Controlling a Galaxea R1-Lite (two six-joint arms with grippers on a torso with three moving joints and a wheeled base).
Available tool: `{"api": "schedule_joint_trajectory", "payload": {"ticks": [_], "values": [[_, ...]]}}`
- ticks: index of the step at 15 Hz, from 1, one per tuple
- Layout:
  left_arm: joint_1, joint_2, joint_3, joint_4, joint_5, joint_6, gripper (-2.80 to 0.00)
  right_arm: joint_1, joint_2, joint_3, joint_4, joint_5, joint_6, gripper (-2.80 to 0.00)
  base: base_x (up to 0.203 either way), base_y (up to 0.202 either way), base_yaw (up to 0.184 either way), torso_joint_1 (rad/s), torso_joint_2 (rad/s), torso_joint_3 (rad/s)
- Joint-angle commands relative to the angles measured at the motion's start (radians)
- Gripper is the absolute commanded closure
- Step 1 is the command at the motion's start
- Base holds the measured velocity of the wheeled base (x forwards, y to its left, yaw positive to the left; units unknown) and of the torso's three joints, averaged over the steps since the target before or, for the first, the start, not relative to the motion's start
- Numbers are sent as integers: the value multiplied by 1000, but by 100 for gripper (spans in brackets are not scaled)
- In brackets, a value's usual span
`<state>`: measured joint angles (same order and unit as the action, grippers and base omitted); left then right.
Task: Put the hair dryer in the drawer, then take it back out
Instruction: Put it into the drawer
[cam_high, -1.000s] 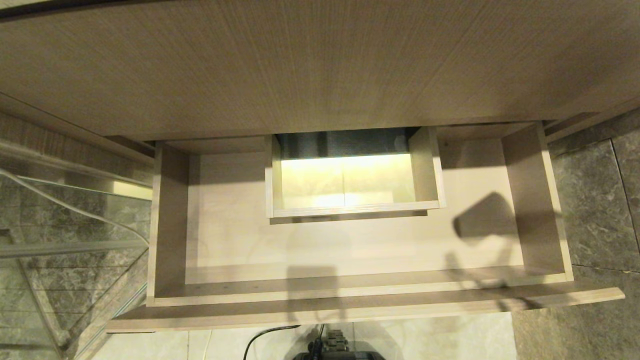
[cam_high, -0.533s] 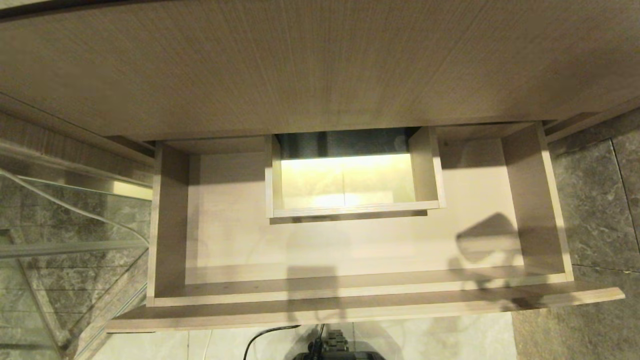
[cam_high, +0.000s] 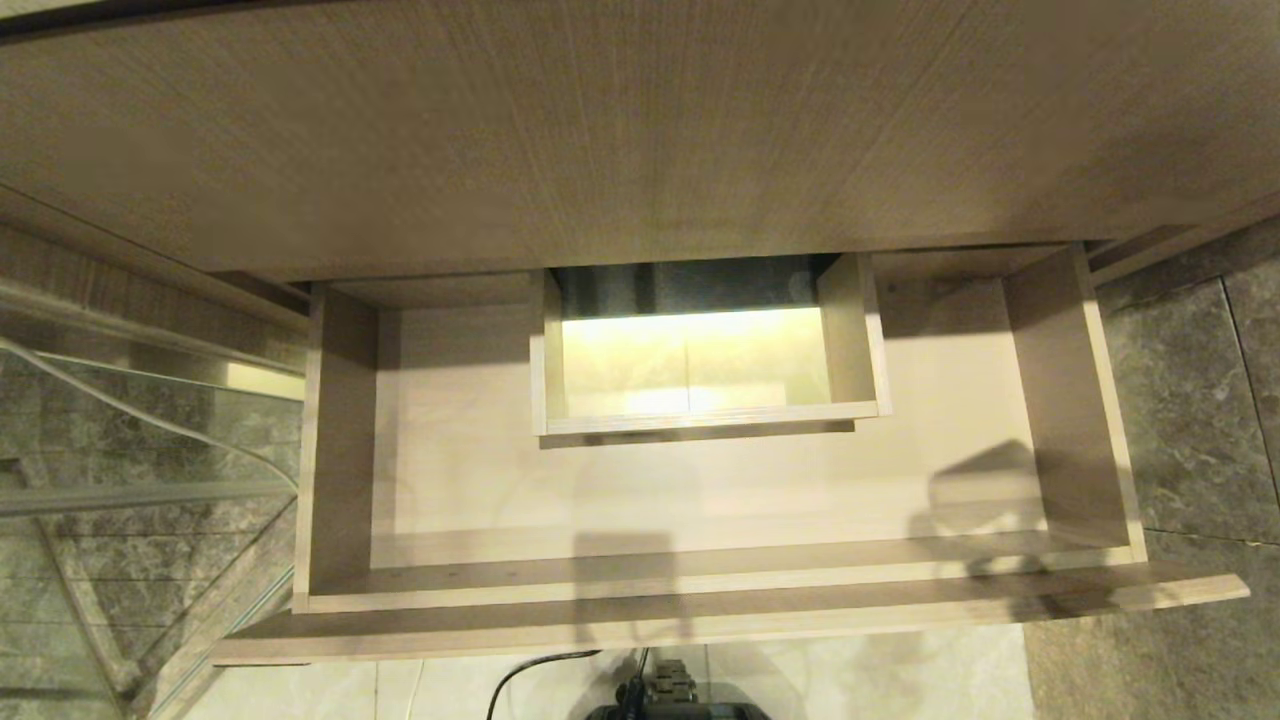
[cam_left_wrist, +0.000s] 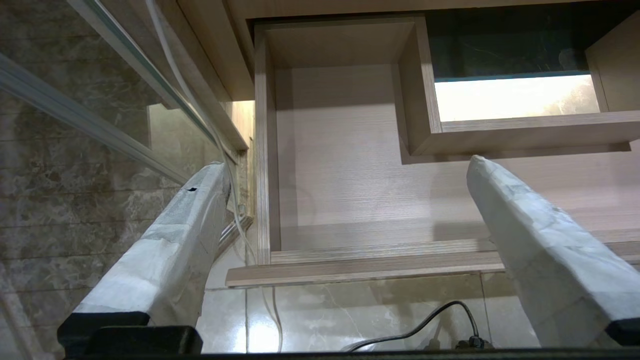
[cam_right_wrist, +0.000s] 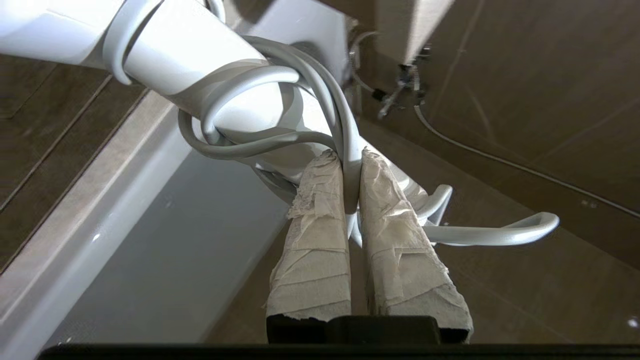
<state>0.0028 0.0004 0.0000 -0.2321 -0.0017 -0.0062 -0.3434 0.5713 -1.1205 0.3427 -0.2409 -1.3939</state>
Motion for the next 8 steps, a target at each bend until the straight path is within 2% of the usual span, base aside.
{"api": "schedule_joint_trajectory", "payload": {"ticks": [1,8], "values": [[0,0,40,-1,0,0,-280,0,35,32,2,-2,-5,0,0,0,0,0,0,0],[0,0,40,-3,0,-1,-280,1,99,94,49,0,2,0,0,0,0,0,0,0]]}}
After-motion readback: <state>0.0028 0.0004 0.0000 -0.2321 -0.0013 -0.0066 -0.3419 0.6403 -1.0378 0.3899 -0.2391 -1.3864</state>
